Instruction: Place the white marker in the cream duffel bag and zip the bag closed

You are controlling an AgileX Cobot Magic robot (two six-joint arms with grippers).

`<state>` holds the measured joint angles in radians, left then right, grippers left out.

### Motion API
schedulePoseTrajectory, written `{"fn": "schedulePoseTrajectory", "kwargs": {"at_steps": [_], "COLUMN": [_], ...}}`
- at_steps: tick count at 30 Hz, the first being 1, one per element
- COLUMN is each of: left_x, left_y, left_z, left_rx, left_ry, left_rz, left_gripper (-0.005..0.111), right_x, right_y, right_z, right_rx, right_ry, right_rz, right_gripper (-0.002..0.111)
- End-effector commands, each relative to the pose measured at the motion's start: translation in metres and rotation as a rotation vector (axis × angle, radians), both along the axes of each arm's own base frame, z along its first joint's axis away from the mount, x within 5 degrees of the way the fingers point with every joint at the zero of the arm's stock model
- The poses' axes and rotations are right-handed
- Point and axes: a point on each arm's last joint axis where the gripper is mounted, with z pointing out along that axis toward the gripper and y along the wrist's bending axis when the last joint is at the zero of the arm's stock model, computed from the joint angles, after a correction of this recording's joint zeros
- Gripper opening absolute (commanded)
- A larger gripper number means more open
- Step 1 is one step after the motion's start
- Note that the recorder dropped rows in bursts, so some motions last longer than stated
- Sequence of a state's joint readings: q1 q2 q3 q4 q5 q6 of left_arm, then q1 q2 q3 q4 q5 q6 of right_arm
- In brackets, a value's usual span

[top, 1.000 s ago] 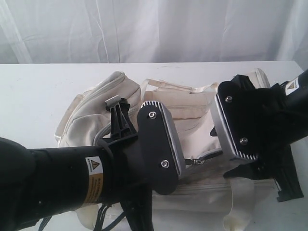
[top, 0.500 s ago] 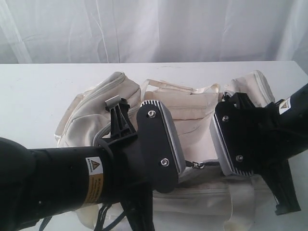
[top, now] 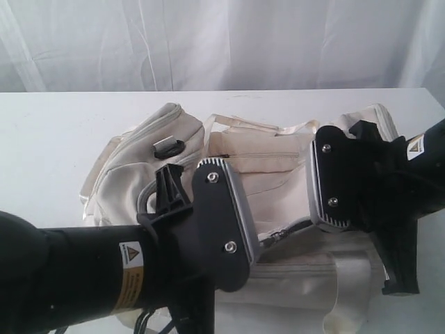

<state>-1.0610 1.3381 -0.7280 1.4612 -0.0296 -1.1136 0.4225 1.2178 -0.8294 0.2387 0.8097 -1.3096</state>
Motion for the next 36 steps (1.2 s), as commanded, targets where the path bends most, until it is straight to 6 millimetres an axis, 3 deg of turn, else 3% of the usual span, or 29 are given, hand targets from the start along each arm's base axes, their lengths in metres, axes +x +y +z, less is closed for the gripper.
{"fn": "schedulePoseTrajectory", "kwargs": {"at_steps": [1, 6, 19, 25, 36], "left_x": [-0.003, -0.002, 0.001, -0.002, -0.001], "left_y": [0.012, 0.017, 0.057, 0.074, 0.083], "left_z": [-0.014, -0.013, 0.026, 0.023, 0.024], "left_rx": [0.045, 0.056, 0.051, 0.19, 0.237], "left_ry": [0.018, 0.003, -0.159, -0.131, -0.136], "left_rz": [0.034, 0.063, 0.28, 0.349, 0.419], "left_gripper": [0.0, 0.0, 0.0, 0.0, 0.0], "right_x": [-0.003, -0.005, -0.005, -0.005, -0.005], "right_y": [-0.004, -0.004, -0.005, -0.005, -0.005], "right_z": [0.005, 0.007, 0.007, 0.007, 0.007], "right_rx": [-0.009, 0.0, -0.002, -0.001, 0.007], "right_ry": [-0.041, -0.041, -0.037, -0.036, -0.029], "right_rz": [-0.007, -0.022, -0.025, -0.027, -0.046], "right_gripper": [0.0, 0.0, 0.0, 0.0, 0.0]}}
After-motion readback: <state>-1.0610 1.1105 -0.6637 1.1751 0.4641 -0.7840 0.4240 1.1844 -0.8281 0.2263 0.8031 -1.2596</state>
